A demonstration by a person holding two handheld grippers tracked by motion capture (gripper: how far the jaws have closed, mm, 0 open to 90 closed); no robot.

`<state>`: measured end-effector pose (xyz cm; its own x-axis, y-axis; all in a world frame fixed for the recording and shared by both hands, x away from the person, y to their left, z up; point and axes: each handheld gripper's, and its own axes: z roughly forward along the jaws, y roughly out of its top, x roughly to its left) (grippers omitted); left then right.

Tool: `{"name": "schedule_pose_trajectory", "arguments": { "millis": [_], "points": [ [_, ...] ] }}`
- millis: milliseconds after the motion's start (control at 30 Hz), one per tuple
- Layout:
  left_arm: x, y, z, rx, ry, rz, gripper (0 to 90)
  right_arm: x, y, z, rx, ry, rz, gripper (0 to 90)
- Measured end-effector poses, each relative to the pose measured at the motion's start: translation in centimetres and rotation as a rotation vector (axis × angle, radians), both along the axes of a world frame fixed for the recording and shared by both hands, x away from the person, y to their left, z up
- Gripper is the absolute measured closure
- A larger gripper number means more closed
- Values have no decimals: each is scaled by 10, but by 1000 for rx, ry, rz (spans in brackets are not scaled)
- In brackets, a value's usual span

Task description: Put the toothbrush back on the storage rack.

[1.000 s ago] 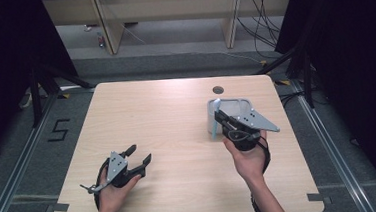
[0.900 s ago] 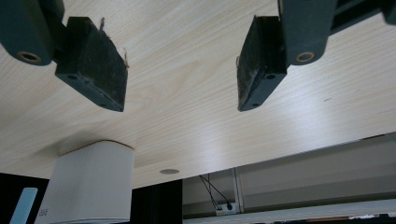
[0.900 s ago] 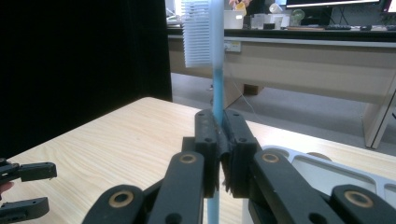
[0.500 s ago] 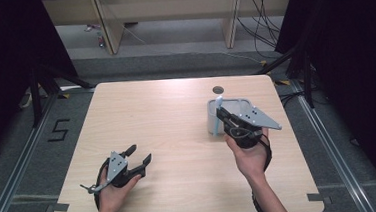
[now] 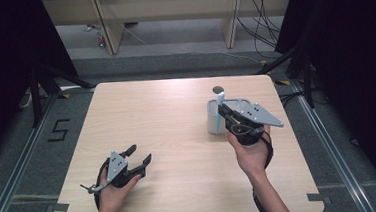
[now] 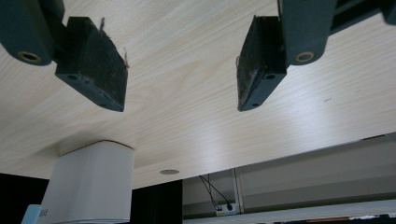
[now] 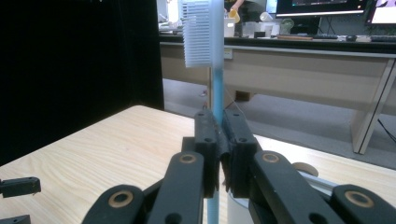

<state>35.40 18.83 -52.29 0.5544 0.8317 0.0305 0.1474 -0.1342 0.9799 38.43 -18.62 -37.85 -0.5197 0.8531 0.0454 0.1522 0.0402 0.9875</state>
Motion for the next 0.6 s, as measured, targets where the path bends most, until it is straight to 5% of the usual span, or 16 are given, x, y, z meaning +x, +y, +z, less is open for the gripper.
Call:
{"name": "schedule_pose_trajectory", "arguments": {
  "millis": [600],
  "points": [
    [0,0,0,-2,0,0,337,8,0,13,1,-45,-18,857]
  ]
}}
